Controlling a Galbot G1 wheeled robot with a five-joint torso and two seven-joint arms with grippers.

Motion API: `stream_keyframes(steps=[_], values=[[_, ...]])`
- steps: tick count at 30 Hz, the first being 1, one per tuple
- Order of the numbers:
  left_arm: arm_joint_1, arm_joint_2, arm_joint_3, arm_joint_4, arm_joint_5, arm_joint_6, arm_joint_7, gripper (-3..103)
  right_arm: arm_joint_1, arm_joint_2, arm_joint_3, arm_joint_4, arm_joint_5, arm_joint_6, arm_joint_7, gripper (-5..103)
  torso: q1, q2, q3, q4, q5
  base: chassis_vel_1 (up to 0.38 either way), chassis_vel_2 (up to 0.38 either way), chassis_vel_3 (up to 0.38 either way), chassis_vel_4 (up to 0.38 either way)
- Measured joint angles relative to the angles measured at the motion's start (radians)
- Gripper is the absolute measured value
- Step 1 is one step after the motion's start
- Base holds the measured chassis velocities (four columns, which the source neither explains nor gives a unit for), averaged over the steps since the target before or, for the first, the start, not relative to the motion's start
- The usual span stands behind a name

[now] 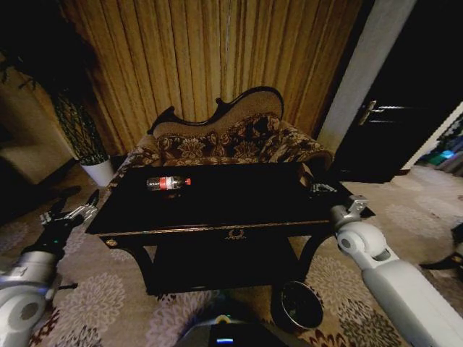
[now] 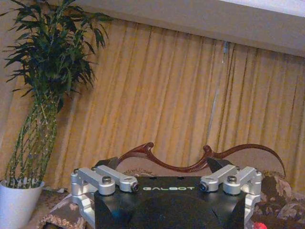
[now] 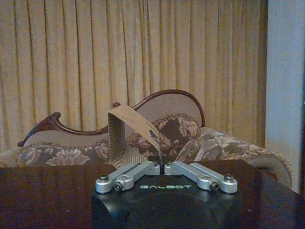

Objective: Move to the front of the table and place the trash on the table into the trash bin.

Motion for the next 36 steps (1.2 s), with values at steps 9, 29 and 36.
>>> stream_keyframes(steps=[9,29,36], values=[[-0.004,-0.001,0.014,-0.006,0.002,0.0,0.003,100,-0.009,0.015,0.0,0.017,-0.003,-0.025,0.001,0,0.0,0.0,0.0,0.0,0.0,0.077,-0.073,-0.078,0.073],[-0.005,-0.002,0.019,-0.013,0.003,0.0,0.012,100,-0.007,0.017,-0.002,0.001,-0.004,-0.018,0.002,0,0.0,0.0,0.0,-0.0001,0.0,0.165,-0.163,-0.157,0.169],[-0.003,-0.007,0.019,-0.015,0.004,-0.002,0.012,100,-0.012,0.032,-0.008,-0.021,-0.02,0.0,0.0,0,0.0,0.0,0.0,0.0,0.0001,0.151,-0.155,-0.146,0.163]])
